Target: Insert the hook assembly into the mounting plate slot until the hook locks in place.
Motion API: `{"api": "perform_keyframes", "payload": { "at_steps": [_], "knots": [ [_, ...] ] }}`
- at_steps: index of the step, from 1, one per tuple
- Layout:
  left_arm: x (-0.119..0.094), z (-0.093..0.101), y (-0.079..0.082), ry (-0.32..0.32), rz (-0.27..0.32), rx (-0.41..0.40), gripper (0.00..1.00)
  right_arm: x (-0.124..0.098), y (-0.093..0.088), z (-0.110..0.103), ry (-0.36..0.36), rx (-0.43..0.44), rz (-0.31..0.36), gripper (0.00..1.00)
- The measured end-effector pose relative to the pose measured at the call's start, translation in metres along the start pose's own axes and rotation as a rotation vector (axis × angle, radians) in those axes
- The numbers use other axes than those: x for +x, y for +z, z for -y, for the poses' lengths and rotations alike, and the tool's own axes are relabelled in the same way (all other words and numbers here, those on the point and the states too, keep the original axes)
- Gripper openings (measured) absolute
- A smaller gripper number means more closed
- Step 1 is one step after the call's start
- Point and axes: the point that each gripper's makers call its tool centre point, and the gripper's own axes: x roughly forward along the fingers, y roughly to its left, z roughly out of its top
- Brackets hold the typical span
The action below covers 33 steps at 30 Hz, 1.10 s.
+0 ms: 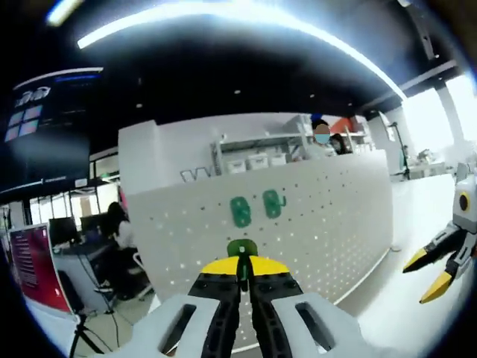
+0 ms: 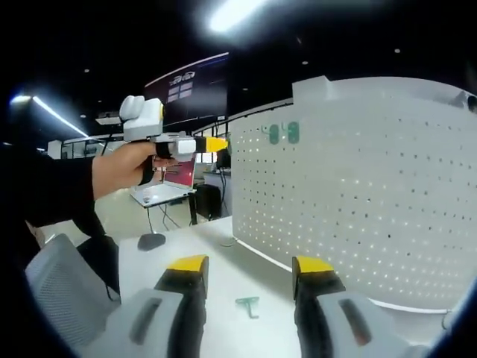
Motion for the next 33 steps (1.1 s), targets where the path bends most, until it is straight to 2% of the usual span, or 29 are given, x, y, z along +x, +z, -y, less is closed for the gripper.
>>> {"api": "perform_keyframes", "payload": {
  "at_steps": [6, 10, 20, 33],
  "knots": [
    [0.014, -0.016, 0.014, 0.048, 0.0, -0.006, 0.03, 0.001, -0.001, 0.0, 0.006, 0.005, -0.004, 0.42],
    [0.021, -0.02, 0.018, 0.064, -0.007, -0.01, 0.03, 0.002, 0.001, -0.002, 0.015, 0.007, 0.0, 0.42],
    [0.047, -0.025, 0.019, 0.074, -0.037, -0.003, 0.03, 0.001, 0.002, -0.002, 0.024, 0.015, 0.003, 0.42],
    [0.065, -0.031, 0.022, 0.086, -0.047, -0.005, 0.03, 0.0, 0.0, 0.002, 0.022, 0.03, -0.004, 0.42]
  ]
}}
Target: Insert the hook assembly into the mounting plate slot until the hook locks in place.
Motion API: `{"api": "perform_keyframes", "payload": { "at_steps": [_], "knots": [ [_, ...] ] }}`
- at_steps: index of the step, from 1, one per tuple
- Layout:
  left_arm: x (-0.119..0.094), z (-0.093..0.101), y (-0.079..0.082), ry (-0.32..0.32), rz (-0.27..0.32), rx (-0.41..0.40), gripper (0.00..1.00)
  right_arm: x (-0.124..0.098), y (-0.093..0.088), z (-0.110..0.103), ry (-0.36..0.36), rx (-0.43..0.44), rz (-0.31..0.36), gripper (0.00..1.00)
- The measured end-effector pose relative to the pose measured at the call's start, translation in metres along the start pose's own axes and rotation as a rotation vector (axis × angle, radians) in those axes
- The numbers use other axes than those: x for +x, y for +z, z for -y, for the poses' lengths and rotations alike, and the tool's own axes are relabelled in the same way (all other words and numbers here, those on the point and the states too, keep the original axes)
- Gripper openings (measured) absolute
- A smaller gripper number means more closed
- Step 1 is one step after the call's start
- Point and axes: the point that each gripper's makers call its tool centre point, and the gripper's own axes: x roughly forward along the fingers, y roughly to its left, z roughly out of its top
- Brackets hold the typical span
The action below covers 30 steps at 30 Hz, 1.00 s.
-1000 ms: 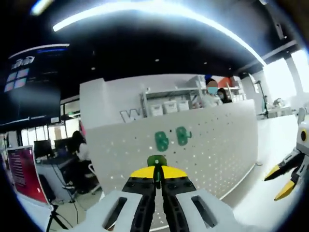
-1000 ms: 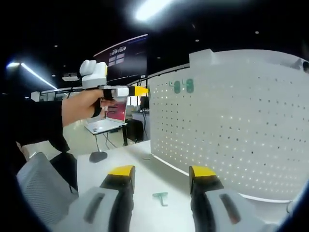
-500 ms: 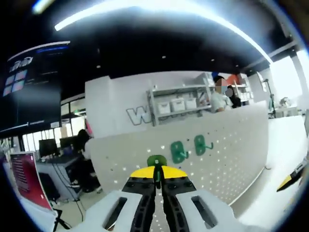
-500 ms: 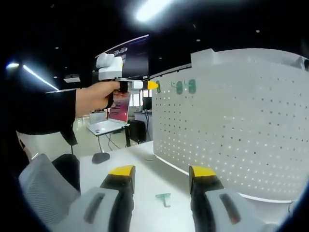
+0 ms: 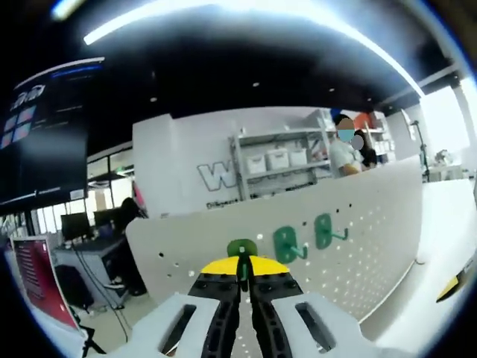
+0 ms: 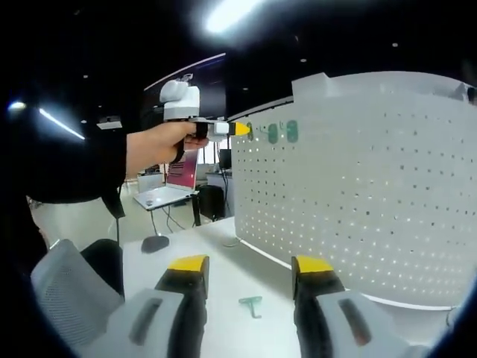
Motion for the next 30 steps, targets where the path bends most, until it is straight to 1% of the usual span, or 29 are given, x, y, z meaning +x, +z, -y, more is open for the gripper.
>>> {"api": "perform_keyframes", "payload": {
  "at_steps": [8, 15, 22, 30],
  "knots": [
    [0.011, -0.008, 0.0, 0.015, -0.007, -0.006, 0.03, 0.001, -0.003, 0.0, 0.002, 0.0, -0.011, 0.42],
    [0.019, -0.007, -0.006, 0.012, -0.017, -0.01, 0.03, 0.001, -0.005, 0.003, -0.003, 0.002, -0.017, 0.41],
    [0.02, -0.006, -0.008, 0.016, -0.019, -0.02, 0.03, 0.0, -0.006, 0.005, -0.009, 0.004, -0.019, 0.41],
    [0.022, -0.006, -0.007, 0.022, -0.018, 0.022, 0.03, 0.001, -0.008, 0.004, -0.003, 0.005, -0.029, 0.41]
  ]
}}
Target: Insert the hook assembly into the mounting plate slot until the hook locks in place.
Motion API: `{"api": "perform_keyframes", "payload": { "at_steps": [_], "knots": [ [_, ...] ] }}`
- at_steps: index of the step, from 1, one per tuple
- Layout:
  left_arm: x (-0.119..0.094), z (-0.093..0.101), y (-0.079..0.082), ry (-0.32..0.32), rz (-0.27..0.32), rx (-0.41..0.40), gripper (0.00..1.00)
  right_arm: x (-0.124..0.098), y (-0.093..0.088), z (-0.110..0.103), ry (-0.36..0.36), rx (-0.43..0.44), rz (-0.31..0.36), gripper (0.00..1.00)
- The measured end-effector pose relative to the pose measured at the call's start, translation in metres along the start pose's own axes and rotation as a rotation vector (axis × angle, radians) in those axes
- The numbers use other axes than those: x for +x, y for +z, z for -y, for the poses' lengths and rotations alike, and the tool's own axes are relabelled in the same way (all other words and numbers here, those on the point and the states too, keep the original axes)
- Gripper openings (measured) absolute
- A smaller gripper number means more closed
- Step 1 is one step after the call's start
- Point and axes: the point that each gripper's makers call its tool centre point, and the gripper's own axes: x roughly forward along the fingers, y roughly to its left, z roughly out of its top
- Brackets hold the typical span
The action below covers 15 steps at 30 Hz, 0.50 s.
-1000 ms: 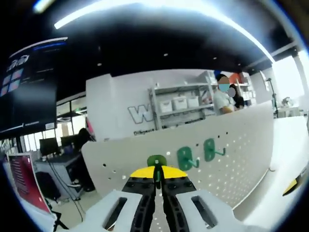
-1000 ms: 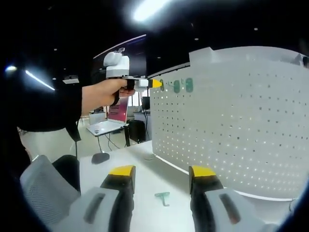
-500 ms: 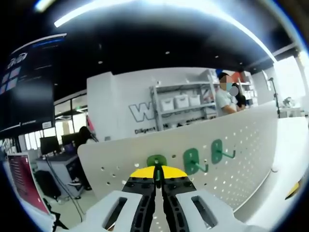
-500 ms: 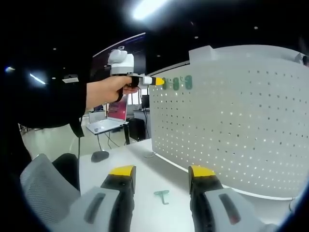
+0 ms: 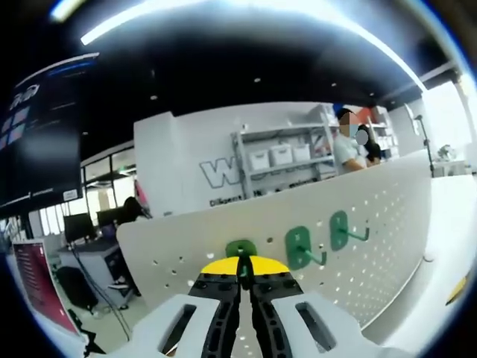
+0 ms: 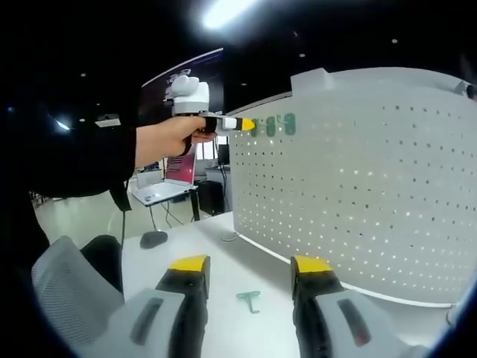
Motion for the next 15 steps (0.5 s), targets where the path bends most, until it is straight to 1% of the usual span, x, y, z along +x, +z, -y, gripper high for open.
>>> {"api": "perform_keyframes", "payload": {
  "at_steps": [2, 4, 8, 9, 10, 12, 15],
  "knots": [
    [0.0, 0.0005, 0.0001, 0.004, -0.001, 0.011, 0.03, 0.0002, 0.0001, -0.0002, 0.002, 0.001, 0.001, 0.41],
    [0.0003, 0.0016, 0.0004, 0.013, -0.005, 0.053, 0.03, 0.0002, -0.0002, -0.0007, 0.003, 0.001, -0.002, 0.41],
    [0.0007, 0.0026, 0.0003, 0.034, -0.018, 0.094, 0.04, 0.0004, 0.0001, -0.0017, 0.007, 0.001, -0.001, 0.41],
    [0.0008, 0.0025, 0.0003, 0.043, -0.023, 0.121, 0.04, 0.0004, 0.0002, -0.0019, 0.007, 0.001, -0.001, 0.4],
    [0.001, 0.0026, 0.0005, 0.053, -0.029, 0.163, 0.04, 0.0004, 0.0002, -0.0019, 0.008, 0.002, -0.001, 0.4],
    [0.0016, 0.0062, -0.0027, 0.059, -0.046, 0.197, 0.04, 0.0002, 0.0007, -0.0014, 0.007, 0.002, 0.001, 0.4],
    [0.0015, 0.0072, -0.0007, 0.088, -0.048, 0.329, 0.04, -0.0007, 0.0021, -0.0009, 0.005, 0.004, 0.005, 0.4]
  ]
}}
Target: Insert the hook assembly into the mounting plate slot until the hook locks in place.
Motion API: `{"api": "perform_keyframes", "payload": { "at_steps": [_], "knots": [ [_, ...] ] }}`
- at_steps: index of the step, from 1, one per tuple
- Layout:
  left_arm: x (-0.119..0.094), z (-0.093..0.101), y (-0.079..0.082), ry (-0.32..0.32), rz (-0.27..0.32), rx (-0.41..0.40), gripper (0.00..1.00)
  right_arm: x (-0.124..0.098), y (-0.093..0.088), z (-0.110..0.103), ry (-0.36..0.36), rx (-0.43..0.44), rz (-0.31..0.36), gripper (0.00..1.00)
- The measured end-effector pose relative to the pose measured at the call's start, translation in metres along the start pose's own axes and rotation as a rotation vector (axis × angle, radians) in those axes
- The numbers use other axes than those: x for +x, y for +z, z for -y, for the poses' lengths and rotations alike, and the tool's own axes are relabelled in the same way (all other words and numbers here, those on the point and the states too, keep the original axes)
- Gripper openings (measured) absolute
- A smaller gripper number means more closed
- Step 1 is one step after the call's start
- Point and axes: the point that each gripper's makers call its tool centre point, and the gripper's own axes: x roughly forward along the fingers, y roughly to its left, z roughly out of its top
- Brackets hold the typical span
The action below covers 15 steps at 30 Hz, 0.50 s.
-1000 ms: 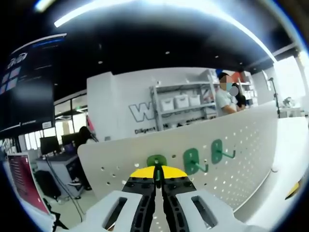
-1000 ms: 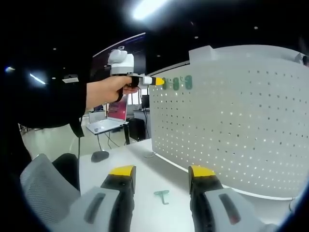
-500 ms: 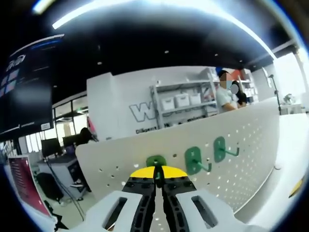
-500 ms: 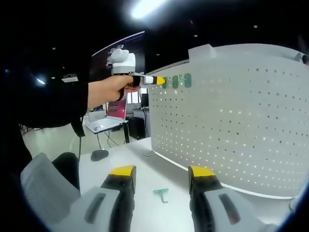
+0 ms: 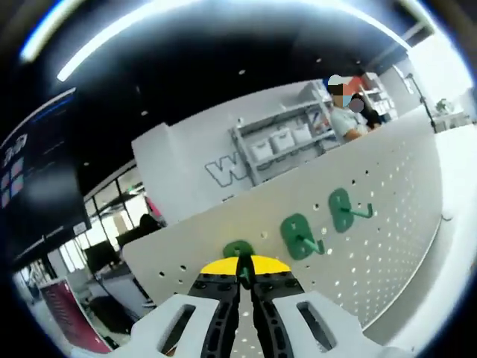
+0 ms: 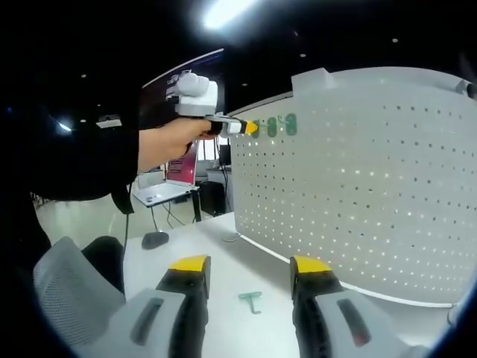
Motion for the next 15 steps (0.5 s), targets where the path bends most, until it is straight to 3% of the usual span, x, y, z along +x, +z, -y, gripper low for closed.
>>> {"api": "perform_keyframes", "payload": {
  "at_steps": [4, 8, 9, 12, 14, 15],
  "knots": [
    [-0.0011, -0.0003, -0.0001, -0.01, 0.005, -0.055, 0.04, -0.0003, 0.0007, 0.0006, 0.0, 0.002, 0.003, 0.4],
    [-0.0016, -0.0007, -0.0004, -0.013, 0.012, -0.061, 0.04, 0.0002, 0.0007, -0.0005, 0.003, -0.001, 0.001, 0.4],
    [-0.0013, -0.0007, -0.0005, -0.018, 0.019, -0.1, 0.04, 0.0004, 0.0002, -0.0007, 0.004, -0.001, 0.0, 0.4],
    [-0.0013, -0.004, -0.0018, -0.045, 0.046, -0.333, 0.04, 0.0001, -0.0001, -0.001, 0.005, -0.001, -0.002, 0.4],
    [-0.001, -0.0053, -0.0028, -0.049, 0.048, -0.371, 0.04, -0.0001, -0.0002, -0.0009, 0.004, -0.001, -0.002, 0.4],
    [-0.001, -0.0063, -0.0033, -0.047, 0.048, -0.354, 0.04, -0.0002, -0.0003, -0.0009, 0.004, -0.001, -0.002, 0.4]
  ]
}}
